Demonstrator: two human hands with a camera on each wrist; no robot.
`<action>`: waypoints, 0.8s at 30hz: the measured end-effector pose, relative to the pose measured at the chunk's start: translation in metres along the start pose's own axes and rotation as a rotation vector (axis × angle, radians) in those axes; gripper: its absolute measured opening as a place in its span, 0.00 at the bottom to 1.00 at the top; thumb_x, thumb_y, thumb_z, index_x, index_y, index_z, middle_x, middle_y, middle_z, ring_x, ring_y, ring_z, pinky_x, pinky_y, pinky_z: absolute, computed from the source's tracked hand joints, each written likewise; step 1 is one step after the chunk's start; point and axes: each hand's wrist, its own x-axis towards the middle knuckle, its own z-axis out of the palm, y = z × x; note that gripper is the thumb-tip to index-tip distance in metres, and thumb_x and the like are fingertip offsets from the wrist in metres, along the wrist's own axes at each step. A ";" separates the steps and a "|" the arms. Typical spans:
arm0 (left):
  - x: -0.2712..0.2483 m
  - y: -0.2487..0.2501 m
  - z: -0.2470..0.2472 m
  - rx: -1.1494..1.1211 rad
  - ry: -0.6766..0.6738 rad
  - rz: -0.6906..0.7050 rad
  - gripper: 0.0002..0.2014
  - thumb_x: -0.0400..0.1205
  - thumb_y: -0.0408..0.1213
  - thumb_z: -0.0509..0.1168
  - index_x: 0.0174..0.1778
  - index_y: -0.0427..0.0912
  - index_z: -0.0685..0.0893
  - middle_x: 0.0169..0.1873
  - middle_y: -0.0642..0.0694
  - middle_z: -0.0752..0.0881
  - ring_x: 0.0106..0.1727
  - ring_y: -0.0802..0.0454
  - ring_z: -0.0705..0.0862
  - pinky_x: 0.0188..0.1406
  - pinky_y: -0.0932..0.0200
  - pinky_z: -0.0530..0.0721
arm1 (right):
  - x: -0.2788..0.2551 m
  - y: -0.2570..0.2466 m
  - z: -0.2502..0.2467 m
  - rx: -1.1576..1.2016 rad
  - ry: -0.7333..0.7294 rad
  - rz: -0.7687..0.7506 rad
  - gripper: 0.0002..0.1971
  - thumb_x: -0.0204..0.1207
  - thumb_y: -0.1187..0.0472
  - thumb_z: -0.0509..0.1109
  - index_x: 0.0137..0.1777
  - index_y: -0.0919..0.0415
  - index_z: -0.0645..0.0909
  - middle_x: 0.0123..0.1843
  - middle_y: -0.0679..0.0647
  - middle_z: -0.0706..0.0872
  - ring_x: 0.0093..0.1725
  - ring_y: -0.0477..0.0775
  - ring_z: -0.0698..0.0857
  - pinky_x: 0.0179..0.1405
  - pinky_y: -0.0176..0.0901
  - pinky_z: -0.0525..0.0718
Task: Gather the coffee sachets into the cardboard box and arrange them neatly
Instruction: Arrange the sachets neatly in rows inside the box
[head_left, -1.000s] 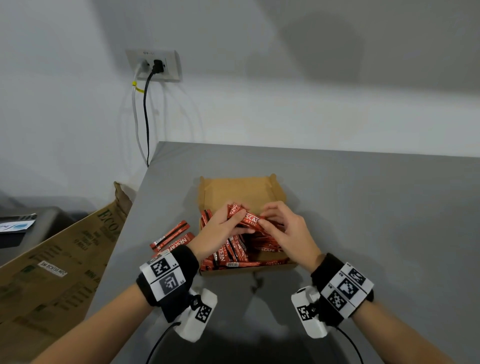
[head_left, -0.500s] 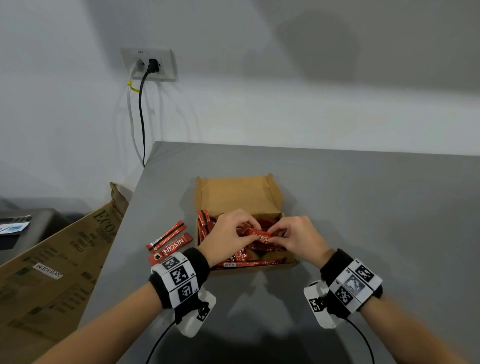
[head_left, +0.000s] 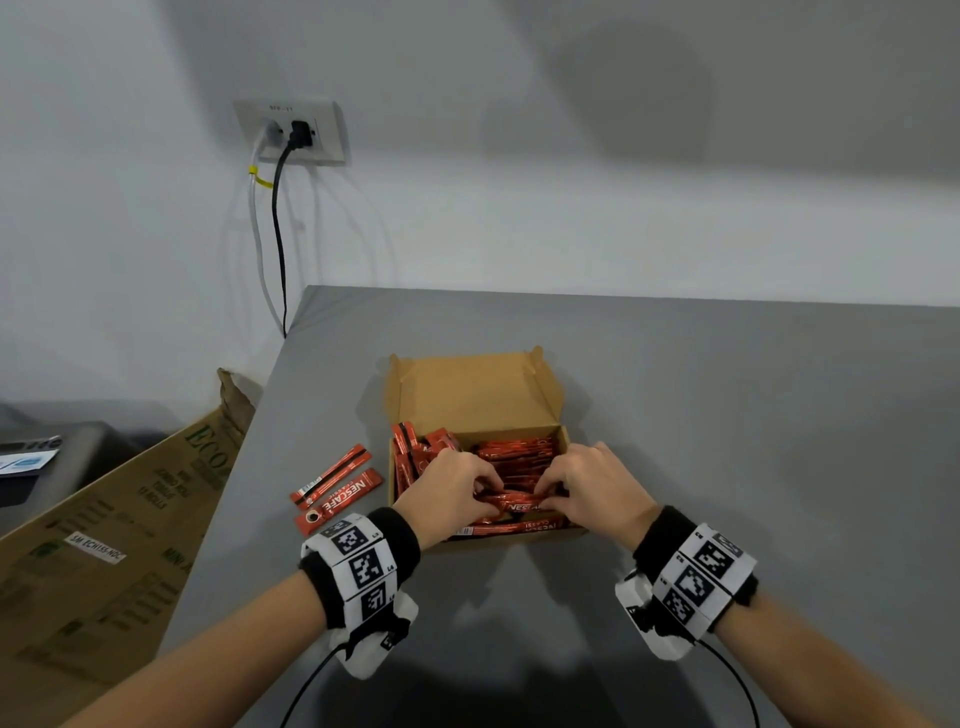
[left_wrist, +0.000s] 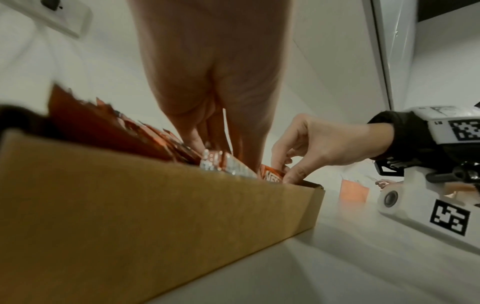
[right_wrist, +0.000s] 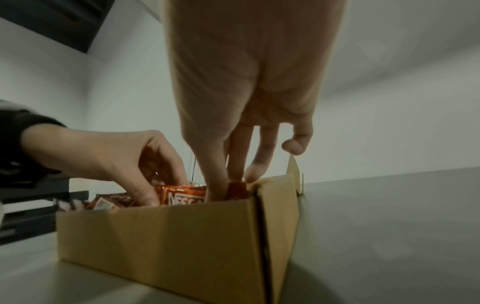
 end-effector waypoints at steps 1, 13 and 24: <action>0.000 -0.001 0.001 0.016 -0.006 0.004 0.16 0.74 0.39 0.74 0.57 0.42 0.86 0.53 0.46 0.87 0.50 0.58 0.84 0.52 0.68 0.81 | 0.000 0.000 0.001 -0.018 -0.010 -0.010 0.11 0.76 0.52 0.69 0.57 0.49 0.85 0.55 0.46 0.87 0.60 0.49 0.77 0.56 0.43 0.66; -0.002 -0.003 0.004 0.150 -0.065 0.071 0.17 0.76 0.45 0.71 0.59 0.44 0.86 0.53 0.48 0.87 0.54 0.55 0.83 0.57 0.61 0.79 | 0.003 -0.011 0.007 -0.150 -0.100 -0.027 0.09 0.77 0.61 0.65 0.55 0.54 0.81 0.57 0.50 0.85 0.60 0.54 0.79 0.59 0.49 0.70; 0.002 0.003 0.005 0.239 -0.062 0.039 0.13 0.77 0.43 0.70 0.55 0.45 0.86 0.50 0.48 0.88 0.51 0.53 0.84 0.51 0.58 0.81 | 0.004 -0.013 0.013 -0.109 -0.081 -0.079 0.16 0.79 0.50 0.64 0.65 0.52 0.78 0.62 0.49 0.83 0.64 0.52 0.77 0.60 0.46 0.68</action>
